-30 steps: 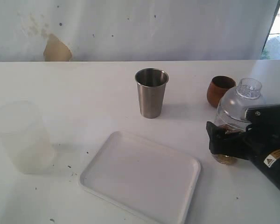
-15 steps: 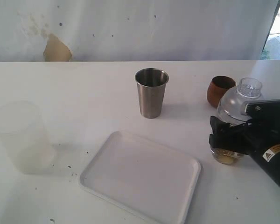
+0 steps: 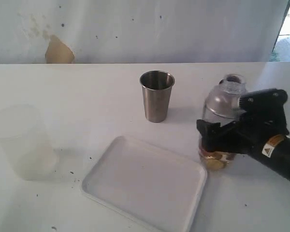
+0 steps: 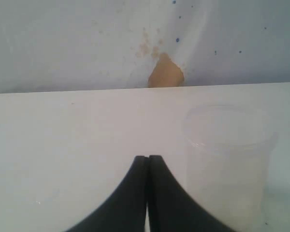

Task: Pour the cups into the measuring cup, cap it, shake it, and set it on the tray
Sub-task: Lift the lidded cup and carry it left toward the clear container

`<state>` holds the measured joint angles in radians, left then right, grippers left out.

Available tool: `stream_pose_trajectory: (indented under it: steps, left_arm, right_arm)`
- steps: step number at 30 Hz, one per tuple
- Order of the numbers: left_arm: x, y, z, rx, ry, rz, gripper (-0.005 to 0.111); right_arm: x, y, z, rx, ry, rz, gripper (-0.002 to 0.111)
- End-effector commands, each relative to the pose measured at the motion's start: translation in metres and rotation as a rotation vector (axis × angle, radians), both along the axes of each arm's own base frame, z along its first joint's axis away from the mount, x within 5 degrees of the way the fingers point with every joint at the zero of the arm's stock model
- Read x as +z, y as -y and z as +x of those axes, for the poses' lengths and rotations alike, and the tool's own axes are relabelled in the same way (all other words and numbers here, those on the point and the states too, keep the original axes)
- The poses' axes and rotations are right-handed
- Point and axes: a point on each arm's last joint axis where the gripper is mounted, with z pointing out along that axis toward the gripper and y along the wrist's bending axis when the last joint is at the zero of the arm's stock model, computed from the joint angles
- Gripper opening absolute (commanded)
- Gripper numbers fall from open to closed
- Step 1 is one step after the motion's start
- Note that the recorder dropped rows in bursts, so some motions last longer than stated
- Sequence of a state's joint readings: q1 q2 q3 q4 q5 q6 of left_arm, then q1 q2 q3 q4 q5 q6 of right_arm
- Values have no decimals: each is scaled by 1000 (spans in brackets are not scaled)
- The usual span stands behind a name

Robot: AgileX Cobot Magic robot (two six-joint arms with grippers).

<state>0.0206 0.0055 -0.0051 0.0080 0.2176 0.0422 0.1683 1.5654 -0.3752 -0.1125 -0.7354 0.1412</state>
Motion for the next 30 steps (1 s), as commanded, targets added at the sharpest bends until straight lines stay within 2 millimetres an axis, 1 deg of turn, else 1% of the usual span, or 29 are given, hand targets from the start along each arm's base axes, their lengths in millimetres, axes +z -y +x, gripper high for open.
stream_pose_trajectory:
  steps: [1,2,3,4,5,6,7,8,9,11,12,13,14,16,17,18,19,20,21,22,23,24,25,26,28,29,30]
  left_arm:
    - [0,0,0,4,14,-7,0]
    - [0,0,0,4,14,-7,0]
    - [0,0,0,4,14,-7,0]
    - [0,0,0,4,14,-7,0]
    - [0,0,0,4,14,-7,0]
    - [0,0,0,4,14,-7,0]
    - [0,0,0,4,14,-7,0]
    - [0,0,0,4,14,-7,0]
    - [0,0,0,4,14,-7,0]
    - [0,0,0,4,14,-7,0]
    - [0,0,0,4,14,-7,0]
    - [0,0,0,4,14,-7,0]
    - [0,0,0,4,14,-7,0]
    - [0,0,0,4,14,-7,0]
    - [0,0,0,4,14,-7,0]
    - [0,0,0,2,15,-7,0]
    - [0,0,0,2,15,-7,0]
    - [0,0,0,2,15,-7,0]
    - [0,0,0,2,15,-7,0]
    - [0,0,0,2,15,-7,0]
    - [0,0,0,2,15,-7,0]
    - [0,0,0,2,15,-7,0]
    - [0,0,0,2,15,-7,0]
    - [0,0,0,2,15,-7,0]
    - [0,0,0,2,15,-7,0]
    - [0,0,0,2,15,-7,0]
    - [0,0,0,2,15,-7,0]
  right_arm:
    - [60,-7,14,41,82,26,0]
    - [76,7,16,-69,145,73,0]
    - [82,8,17,-76,165,96,0]
    - [92,-12,6,91,176,94,0]
    - [96,-28,-4,247,197,19,0]
    - [101,-45,-16,341,217,-38,0]
    - [103,-38,-12,250,217,-42,0]
    - [104,-16,-3,18,206,33,0]
    - [105,-16,-5,10,194,48,0]
    - [110,-54,-29,338,229,-118,0]
    - [114,-52,-28,309,241,-126,0]
    - [118,-35,-19,137,222,-42,0]
    - [118,-29,-17,60,191,16,0]
    - [123,-54,-36,272,216,-130,0]
    - [126,-59,-42,308,245,-141,0]
    - [129,-57,-40,286,277,-140,0]
    - [133,-47,-35,191,287,-83,0]
    - [133,-37,-30,92,262,-3,0]
    - [133,-37,-29,81,235,22,0]
    - [134,-46,-34,155,207,-9,0]
    - [136,-59,-42,260,208,-79,0]
    - [137,-67,-47,330,237,-133,0]
    - [140,-71,-49,348,271,-140,0]
    - [142,-67,-44,290,288,-98,0]
    - [144,-53,-34,135,272,44,0]
    - [145,-57,-33,159,258,43,0]
    - [145,-68,-37,238,240,-1,0]
